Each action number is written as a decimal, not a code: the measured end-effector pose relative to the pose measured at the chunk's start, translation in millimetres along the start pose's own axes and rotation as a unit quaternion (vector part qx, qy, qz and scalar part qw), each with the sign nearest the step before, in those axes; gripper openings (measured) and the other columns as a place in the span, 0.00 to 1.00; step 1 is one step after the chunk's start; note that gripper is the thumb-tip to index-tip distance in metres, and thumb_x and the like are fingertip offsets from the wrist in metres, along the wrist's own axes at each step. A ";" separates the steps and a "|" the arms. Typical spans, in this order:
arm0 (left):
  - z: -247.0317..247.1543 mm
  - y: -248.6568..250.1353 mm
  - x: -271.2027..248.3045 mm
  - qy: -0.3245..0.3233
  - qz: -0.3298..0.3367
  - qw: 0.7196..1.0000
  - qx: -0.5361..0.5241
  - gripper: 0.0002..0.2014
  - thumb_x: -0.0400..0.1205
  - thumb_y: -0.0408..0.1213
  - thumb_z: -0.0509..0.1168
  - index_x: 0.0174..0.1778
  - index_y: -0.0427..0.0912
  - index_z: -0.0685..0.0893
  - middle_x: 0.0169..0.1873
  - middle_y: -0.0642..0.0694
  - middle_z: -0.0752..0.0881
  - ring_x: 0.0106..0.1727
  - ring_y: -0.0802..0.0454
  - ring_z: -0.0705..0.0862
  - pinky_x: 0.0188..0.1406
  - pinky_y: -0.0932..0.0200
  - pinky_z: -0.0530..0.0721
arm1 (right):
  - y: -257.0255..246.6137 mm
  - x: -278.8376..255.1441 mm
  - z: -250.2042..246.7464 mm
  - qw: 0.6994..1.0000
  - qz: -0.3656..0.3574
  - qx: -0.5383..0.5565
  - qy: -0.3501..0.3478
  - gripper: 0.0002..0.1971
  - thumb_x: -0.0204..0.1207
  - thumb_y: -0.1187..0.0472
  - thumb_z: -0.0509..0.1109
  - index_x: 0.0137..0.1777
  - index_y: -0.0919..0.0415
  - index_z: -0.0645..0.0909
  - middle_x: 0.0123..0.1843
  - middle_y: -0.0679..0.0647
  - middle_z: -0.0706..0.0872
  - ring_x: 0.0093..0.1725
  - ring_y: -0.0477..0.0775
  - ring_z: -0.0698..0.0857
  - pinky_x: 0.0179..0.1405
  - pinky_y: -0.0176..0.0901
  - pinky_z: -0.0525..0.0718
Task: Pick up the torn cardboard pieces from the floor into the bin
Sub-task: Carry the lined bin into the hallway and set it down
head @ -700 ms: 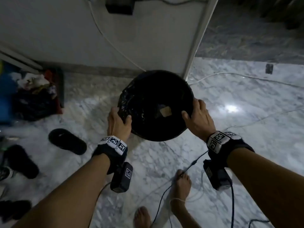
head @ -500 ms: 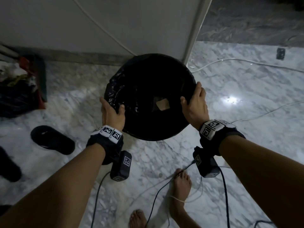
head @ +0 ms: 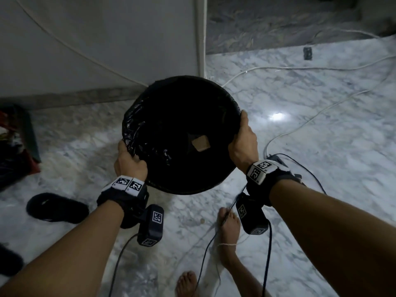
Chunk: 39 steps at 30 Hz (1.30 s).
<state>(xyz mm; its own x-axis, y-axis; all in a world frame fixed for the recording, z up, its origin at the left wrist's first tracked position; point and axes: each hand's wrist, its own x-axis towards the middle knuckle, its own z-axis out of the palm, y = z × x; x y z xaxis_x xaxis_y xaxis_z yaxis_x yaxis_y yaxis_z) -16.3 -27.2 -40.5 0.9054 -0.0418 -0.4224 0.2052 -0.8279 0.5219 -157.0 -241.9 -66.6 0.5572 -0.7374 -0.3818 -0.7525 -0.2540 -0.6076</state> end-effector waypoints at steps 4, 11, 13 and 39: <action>-19.8 28.8 -43.5 -0.023 0.071 0.997 0.021 0.33 0.79 0.23 0.56 0.82 0.44 0.59 0.69 0.34 0.78 0.68 0.34 0.77 0.69 0.50 0.74 | 4.4 -56.4 -58.8 0.998 0.029 0.025 0.049 0.42 0.72 0.68 0.61 0.84 0.53 0.46 0.58 0.68 0.82 0.52 0.71 0.83 0.47 0.58 0.82; -37.0 92.6 -154.1 -0.072 0.212 0.974 0.036 0.30 0.83 0.27 0.55 0.82 0.47 0.60 0.75 0.36 0.74 0.74 0.34 0.72 0.74 0.46 0.71 | 35.8 -176.4 -170.2 0.976 0.084 0.077 0.184 0.41 0.72 0.71 0.60 0.84 0.56 0.48 0.48 0.63 0.83 0.45 0.65 0.82 0.42 0.52 0.80; -31.7 108.7 -189.6 -0.084 0.254 0.963 0.028 0.30 0.83 0.29 0.55 0.82 0.50 0.59 0.76 0.38 0.73 0.75 0.35 0.72 0.76 0.46 0.70 | 50.6 -210.5 -200.3 0.965 0.098 0.084 0.226 0.38 0.74 0.70 0.58 0.84 0.57 0.51 0.45 0.63 0.83 0.41 0.64 0.82 0.40 0.53 0.80; 210.1 115.6 -771.4 -0.177 0.555 0.808 0.086 0.29 0.82 0.27 0.59 0.81 0.43 0.65 0.51 0.23 0.80 0.52 0.26 0.80 0.52 0.41 0.76 | 484.4 -634.8 -447.2 0.838 0.343 0.126 0.406 0.35 0.82 0.69 0.55 0.86 0.49 0.48 0.42 0.59 0.79 0.38 0.59 0.78 0.36 0.45 0.71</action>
<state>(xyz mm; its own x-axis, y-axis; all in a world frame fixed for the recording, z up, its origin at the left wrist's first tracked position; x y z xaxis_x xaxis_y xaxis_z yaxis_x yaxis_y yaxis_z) -769.0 -208.2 190.1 0.3275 -0.9442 0.0342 -0.7431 -0.2350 0.6266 -1032.2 -176.8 192.9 -0.4760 -0.8640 -0.1644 -0.6428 0.4693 -0.6054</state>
